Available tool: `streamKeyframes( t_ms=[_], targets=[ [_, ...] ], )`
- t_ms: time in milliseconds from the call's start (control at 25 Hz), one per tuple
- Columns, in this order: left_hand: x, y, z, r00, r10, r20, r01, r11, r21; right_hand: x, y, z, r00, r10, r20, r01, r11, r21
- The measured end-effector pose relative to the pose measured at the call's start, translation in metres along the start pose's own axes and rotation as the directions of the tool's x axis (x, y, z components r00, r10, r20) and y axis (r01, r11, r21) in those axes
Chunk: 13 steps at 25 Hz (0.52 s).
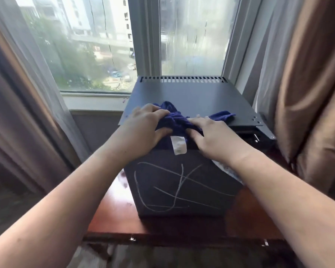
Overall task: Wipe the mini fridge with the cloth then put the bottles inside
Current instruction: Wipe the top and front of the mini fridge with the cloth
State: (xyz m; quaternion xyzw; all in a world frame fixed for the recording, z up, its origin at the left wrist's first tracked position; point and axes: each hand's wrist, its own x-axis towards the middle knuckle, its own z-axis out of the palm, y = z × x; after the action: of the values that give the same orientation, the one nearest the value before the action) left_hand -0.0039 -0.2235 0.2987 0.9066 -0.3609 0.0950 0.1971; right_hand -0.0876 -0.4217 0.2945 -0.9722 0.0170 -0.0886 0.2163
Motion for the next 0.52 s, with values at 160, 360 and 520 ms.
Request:
streamKeyframes(
  t_ms=[160,360,520],
  targets=[
    [0.017,0.081,0.026,0.997,0.065,0.036,-0.066,0.998,0.007,-0.042,0.055,-0.022,0.985,0.136,-0.103,-0.146,0.985,-0.096],
    [0.032,0.163,0.062,0.994,0.09,0.063,-0.093,0.995,0.037,-0.079,0.111,-0.039,0.925,0.33,-0.189,-0.354,0.929,-0.11],
    [0.026,0.171,0.068,0.997,0.063,0.033,-0.064,0.997,0.041,-0.084,0.115,-0.041,0.939,0.304,-0.161,-0.325,0.937,-0.125]
  ],
)
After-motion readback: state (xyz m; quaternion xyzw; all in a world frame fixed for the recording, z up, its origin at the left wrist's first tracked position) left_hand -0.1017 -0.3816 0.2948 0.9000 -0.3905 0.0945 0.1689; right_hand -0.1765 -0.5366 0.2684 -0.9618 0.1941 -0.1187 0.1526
